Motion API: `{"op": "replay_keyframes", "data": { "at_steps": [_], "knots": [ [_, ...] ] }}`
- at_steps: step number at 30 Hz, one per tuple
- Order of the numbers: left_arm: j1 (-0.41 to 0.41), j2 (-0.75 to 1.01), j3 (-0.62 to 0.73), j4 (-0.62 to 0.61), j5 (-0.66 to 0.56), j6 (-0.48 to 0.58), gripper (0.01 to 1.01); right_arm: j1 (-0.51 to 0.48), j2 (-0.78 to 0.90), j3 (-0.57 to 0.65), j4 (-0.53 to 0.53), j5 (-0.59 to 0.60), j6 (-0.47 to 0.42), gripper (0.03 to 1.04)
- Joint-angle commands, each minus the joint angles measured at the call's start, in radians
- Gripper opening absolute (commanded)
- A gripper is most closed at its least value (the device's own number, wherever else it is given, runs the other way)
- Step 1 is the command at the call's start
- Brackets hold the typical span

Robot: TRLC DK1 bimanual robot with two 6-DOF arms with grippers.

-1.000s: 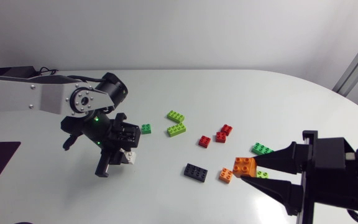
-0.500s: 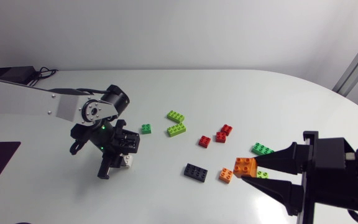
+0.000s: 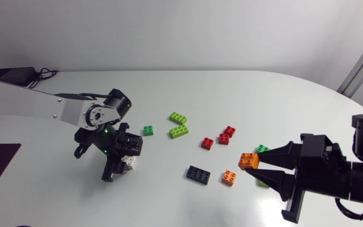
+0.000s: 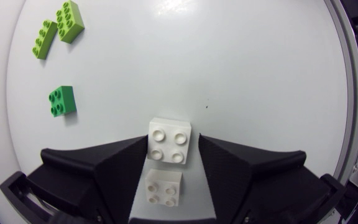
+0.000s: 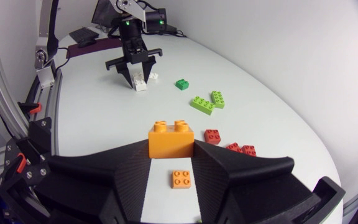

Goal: Separate the duplo bricks

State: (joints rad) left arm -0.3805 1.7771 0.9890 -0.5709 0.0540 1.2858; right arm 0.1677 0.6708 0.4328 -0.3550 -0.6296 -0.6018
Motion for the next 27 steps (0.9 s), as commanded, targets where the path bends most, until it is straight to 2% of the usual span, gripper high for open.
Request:
{"op": "replay_keyframes", "data": {
  "at_steps": [1,2,10,15,21,27],
  "knots": [
    [0.002,0.010,-0.023,0.002,0.017,-0.002,0.818,-0.033,0.044,-0.039,0.037,-0.015,-0.049,0.30],
    [0.000,0.007,-0.024,0.002,0.021,-0.005,0.849,-0.050,0.070,-0.046,0.054,-0.019,-0.066,0.30],
    [-0.014,-0.058,-0.026,-0.011,0.086,-0.034,0.918,-0.149,0.274,-0.057,0.183,-0.048,-0.144,0.30],
    [-0.040,-0.133,-0.027,-0.040,0.150,-0.080,0.946,-0.171,0.443,-0.058,0.320,-0.050,-0.154,0.30],
    [-0.103,-0.225,-0.029,-0.046,0.208,-0.183,0.948,-0.185,0.638,-0.052,0.484,-0.047,-0.154,0.30],
    [-0.156,-0.249,-0.026,-0.044,0.241,-0.269,0.948,-0.191,0.774,-0.039,0.576,-0.039,-0.154,0.30]
  ]
}}
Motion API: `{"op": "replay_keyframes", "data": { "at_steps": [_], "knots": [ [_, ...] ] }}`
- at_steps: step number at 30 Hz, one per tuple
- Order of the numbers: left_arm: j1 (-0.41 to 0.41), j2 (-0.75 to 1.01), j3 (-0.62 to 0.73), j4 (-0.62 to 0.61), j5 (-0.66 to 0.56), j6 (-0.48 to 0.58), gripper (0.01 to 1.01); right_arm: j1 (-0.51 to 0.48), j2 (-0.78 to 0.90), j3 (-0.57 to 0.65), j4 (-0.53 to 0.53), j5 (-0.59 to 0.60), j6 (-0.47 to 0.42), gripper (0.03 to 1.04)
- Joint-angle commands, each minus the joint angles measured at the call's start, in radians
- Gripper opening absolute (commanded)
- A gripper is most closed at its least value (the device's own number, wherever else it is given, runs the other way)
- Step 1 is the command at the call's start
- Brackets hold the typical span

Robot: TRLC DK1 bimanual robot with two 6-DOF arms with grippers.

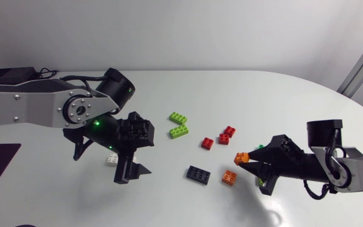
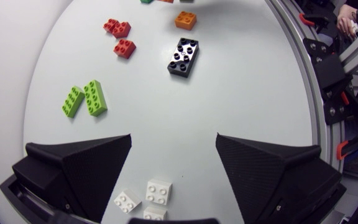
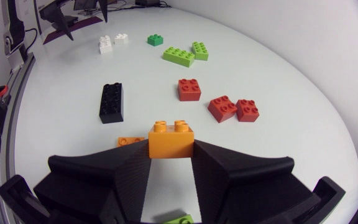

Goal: Separate the duplo bricks

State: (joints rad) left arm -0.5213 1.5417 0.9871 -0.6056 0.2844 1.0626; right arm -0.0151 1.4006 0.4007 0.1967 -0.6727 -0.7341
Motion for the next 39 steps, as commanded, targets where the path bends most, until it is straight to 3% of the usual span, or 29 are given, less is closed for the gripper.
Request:
{"op": "replay_keyframes", "data": {
  "at_steps": [1,10,31,34,39],
  "knots": [
    [-0.023,-0.014,-0.021,-0.008,0.015,-0.058,0.948,-0.008,0.069,0.000,0.037,0.005,-0.022,0.30],
    [-0.069,-0.048,-0.028,0.009,0.029,-0.135,0.948,-0.005,0.201,0.036,0.110,0.015,-0.011,0.30],
    [-0.094,-0.081,-0.051,0.007,0.036,-0.167,0.969,0.047,0.296,0.066,0.202,0.015,0.050,0.32],
    [-0.092,-0.084,-0.053,0.007,0.035,-0.167,0.969,0.047,0.311,0.066,0.205,0.015,0.048,0.49],
    [-0.097,-0.083,-0.053,0.009,0.035,-0.170,0.969,0.043,0.325,0.055,0.211,0.015,0.032,0.60]
  ]
}}
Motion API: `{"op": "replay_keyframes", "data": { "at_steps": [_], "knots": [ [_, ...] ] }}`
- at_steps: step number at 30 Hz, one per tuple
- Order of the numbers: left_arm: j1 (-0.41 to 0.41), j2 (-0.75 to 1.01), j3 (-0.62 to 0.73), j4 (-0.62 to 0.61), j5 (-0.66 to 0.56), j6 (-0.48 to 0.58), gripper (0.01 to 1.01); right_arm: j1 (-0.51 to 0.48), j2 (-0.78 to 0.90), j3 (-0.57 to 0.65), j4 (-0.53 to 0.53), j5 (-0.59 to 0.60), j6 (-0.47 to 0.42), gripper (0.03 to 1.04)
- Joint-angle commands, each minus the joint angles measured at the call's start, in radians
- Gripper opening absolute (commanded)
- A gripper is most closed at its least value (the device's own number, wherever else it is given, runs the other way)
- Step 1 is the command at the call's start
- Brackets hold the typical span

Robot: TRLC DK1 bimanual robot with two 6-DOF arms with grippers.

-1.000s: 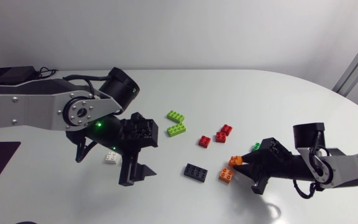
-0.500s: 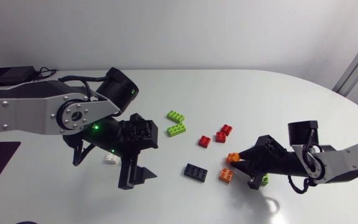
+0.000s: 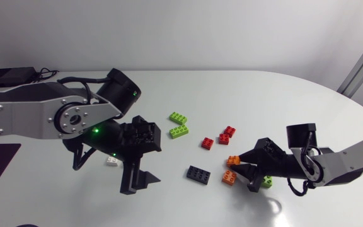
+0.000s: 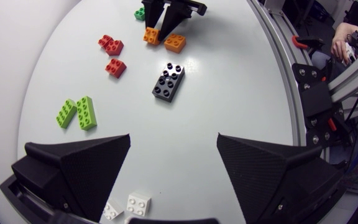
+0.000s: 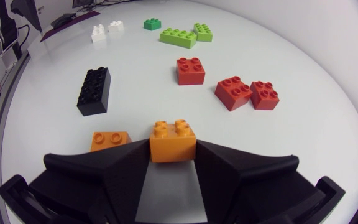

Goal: Separate the duplo bricks

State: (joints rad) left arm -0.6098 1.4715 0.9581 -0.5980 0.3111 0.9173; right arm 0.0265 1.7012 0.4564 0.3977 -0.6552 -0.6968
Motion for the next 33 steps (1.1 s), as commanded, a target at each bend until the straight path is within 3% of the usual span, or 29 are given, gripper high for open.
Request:
{"op": "replay_keyframes", "data": {
  "at_steps": [1,9,17,26,33],
  "knots": [
    [-0.011,-0.013,-0.024,0.001,0.008,-0.026,0.969,-0.002,0.029,-0.002,0.010,-0.003,-0.009,0.63],
    [-0.022,-0.008,-0.022,0.003,0.008,-0.035,0.969,-0.010,-0.003,-0.024,0.006,-0.004,-0.015,0.86],
    [-0.001,-0.034,-0.016,0.003,0.008,-0.038,0.969,-0.027,-0.123,-0.028,-0.046,-0.001,-0.007,0.97],
    [0.021,-0.123,-0.030,0.004,0.006,-0.086,0.977,-0.046,-0.356,-0.038,-0.184,0.042,-0.001,0.99],
    [0.030,-0.206,-0.032,0.029,-0.078,-0.189,0.980,-0.059,-0.580,-0.041,-0.293,0.088,0.052,0.99]
  ]
}}
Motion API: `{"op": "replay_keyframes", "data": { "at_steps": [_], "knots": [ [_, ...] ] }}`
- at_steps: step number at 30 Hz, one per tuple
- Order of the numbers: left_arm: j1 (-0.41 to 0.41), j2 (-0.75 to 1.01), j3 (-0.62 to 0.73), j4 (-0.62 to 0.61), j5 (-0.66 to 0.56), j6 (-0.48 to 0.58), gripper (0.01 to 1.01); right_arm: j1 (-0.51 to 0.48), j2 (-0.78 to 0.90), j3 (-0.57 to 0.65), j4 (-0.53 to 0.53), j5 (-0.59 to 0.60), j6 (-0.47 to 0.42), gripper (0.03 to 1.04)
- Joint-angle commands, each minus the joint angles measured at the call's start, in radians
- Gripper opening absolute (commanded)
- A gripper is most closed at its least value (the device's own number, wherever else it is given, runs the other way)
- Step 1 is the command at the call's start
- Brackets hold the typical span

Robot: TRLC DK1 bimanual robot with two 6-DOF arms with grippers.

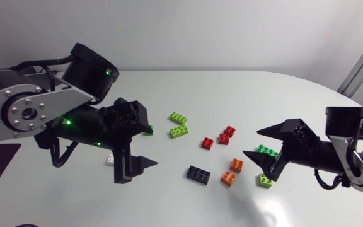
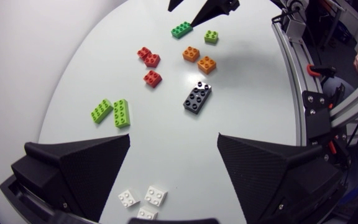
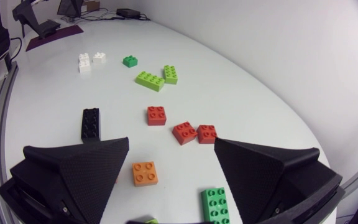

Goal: Separate the duplo bricks

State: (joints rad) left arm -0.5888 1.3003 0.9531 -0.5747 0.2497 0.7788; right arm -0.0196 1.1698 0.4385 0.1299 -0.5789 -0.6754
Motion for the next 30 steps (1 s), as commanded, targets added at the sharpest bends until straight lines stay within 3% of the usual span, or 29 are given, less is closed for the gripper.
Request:
{"op": "replay_keyframes", "data": {
  "at_steps": [1,9,20,30],
  "knots": [
    [0.010,-0.050,-0.027,0.009,-0.029,-0.064,0.980,-0.020,-0.075,-0.020,-0.042,0.017,0.034,0.99],
    [0.003,-0.167,-0.043,0.003,-0.214,-0.170,0.980,-0.074,-0.271,0.022,-0.216,0.044,0.056,1.00],
    [0.024,-0.409,-0.089,-0.037,-0.388,-0.329,0.985,-0.056,-0.524,0.105,-0.495,0.157,0.112,1.00],
    [0.093,-0.610,-0.126,-0.116,-0.440,-0.385,0.985,-0.016,-0.737,0.126,-0.570,0.275,0.217,1.00]
  ]
}}
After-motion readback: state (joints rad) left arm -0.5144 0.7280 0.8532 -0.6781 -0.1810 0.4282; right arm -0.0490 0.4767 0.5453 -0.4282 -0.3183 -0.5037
